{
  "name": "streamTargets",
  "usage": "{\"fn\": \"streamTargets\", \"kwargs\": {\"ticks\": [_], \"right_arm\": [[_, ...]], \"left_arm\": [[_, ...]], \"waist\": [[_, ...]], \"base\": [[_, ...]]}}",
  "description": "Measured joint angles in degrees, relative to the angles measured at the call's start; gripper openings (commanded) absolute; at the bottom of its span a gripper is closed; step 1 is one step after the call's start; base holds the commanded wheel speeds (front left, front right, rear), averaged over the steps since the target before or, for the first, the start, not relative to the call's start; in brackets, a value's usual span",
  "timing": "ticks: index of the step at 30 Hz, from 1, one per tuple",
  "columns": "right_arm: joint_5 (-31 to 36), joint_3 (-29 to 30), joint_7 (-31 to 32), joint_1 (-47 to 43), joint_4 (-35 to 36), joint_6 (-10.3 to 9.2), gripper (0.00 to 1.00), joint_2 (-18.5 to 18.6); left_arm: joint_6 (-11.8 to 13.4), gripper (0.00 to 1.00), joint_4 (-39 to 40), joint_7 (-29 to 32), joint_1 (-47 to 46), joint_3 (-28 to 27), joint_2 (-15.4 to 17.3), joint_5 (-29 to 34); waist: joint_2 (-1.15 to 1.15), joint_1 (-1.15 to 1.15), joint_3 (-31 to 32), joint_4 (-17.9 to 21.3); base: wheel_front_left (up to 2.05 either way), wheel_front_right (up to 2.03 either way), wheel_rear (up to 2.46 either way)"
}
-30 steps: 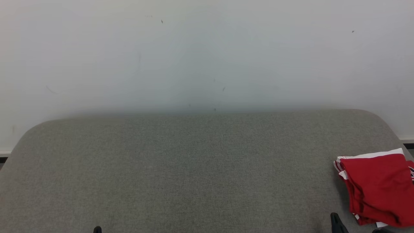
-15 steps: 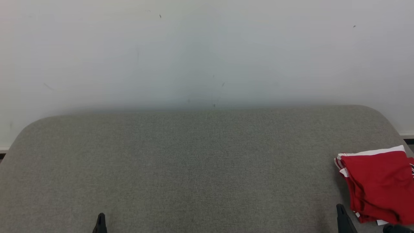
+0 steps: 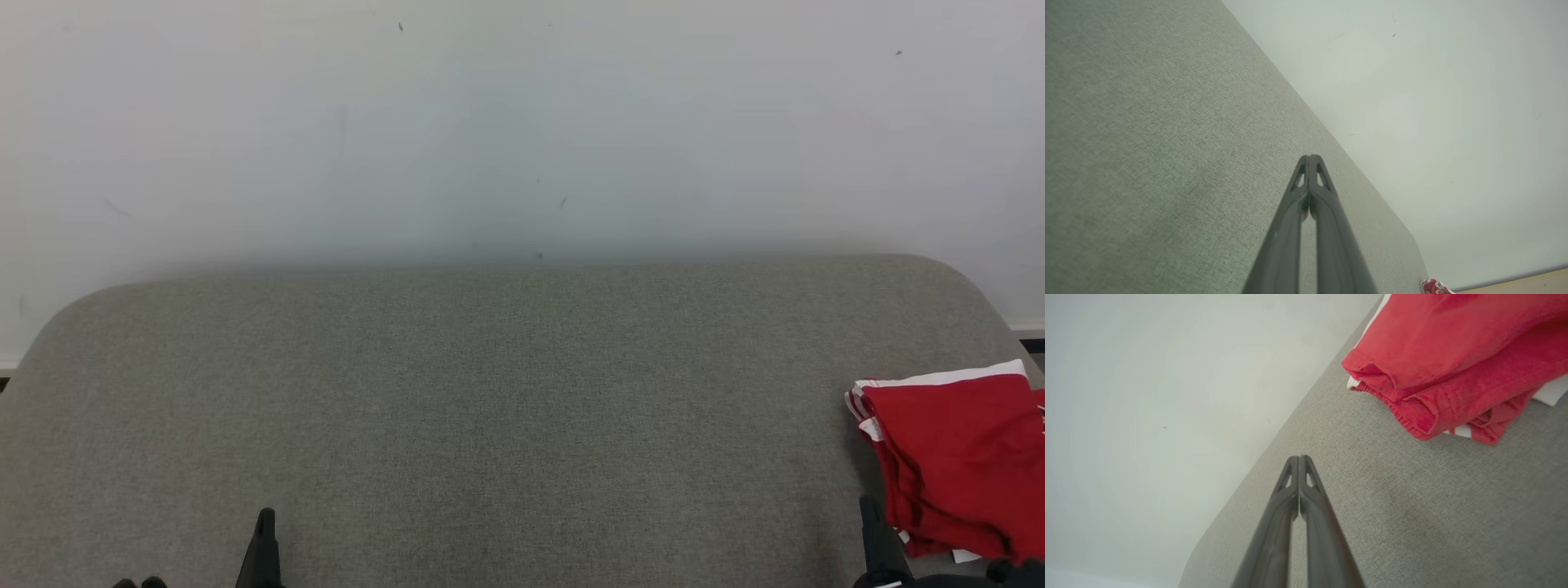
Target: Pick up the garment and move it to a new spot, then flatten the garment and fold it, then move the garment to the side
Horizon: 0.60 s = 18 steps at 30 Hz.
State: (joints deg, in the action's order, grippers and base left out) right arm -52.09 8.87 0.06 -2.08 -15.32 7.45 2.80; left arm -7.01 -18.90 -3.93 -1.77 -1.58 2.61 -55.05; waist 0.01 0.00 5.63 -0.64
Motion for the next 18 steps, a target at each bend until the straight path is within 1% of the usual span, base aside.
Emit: {"fn": "streamTargets", "kwargs": {"ticks": [18], "right_arm": [[-11.9,1.7,2.3,2.2,0.6,0.0,0.0,0.0]], "left_arm": [[-0.1,0.0,-1.5,2.6,-4.3,1.0,0.0,-11.7]], "waist": [[0.0,0.0,-1.4,0.2]], "base": [[0.0,0.0,0.0]]}}
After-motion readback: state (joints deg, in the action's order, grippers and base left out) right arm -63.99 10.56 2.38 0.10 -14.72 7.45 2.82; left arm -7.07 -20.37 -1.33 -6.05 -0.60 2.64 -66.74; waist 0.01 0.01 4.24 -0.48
